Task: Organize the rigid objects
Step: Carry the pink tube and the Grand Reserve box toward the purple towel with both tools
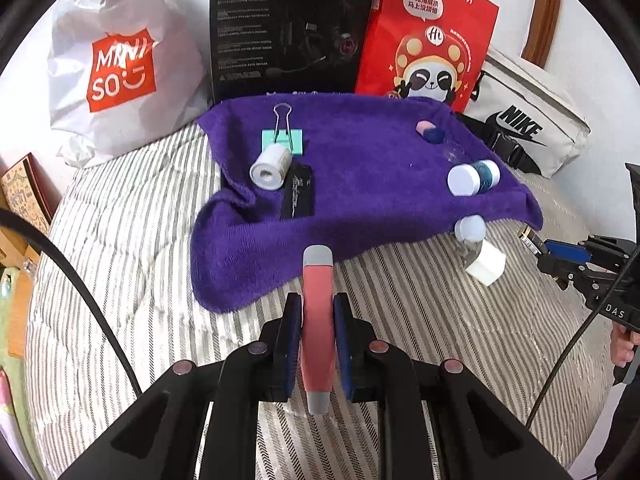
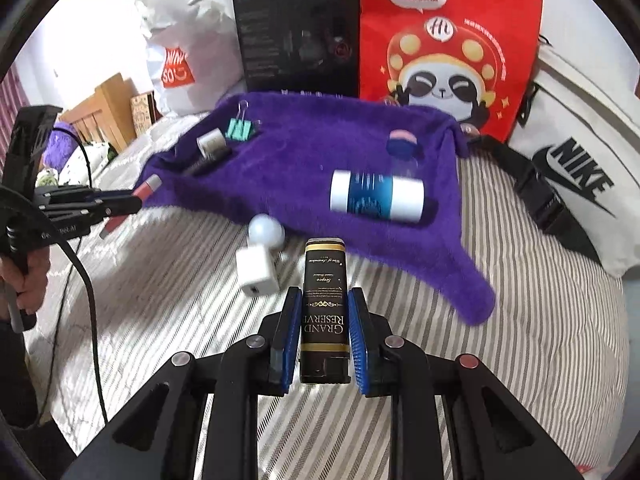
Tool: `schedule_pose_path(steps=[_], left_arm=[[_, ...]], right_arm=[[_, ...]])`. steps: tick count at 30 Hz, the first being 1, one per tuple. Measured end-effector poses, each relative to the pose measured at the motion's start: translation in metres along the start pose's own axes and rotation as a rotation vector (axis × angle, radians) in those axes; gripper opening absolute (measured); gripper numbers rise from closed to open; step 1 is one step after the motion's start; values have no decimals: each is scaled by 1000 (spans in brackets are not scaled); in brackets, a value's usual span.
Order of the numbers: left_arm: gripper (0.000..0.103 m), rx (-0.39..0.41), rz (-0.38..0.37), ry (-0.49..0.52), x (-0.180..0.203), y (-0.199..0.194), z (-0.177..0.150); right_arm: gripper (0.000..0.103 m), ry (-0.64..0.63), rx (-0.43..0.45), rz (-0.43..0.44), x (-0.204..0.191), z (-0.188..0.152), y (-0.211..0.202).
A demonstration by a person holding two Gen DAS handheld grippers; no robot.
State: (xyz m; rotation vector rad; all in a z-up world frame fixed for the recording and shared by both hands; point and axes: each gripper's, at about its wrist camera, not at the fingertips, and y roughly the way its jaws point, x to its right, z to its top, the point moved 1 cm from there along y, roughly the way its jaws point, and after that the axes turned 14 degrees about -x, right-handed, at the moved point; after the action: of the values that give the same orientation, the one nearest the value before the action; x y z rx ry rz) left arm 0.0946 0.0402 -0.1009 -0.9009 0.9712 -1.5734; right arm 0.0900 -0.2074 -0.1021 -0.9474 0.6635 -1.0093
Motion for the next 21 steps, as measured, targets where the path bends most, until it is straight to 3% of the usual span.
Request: schedule_pose_path(steps=[11,21], left_arm=[[16,34,-2,26,1,-12,52],[16,47,-26,-15,-9,0,88]], right_arm=[[23,-2,73,15,14,78,-9],[23,37,49,10,32,153,35]])
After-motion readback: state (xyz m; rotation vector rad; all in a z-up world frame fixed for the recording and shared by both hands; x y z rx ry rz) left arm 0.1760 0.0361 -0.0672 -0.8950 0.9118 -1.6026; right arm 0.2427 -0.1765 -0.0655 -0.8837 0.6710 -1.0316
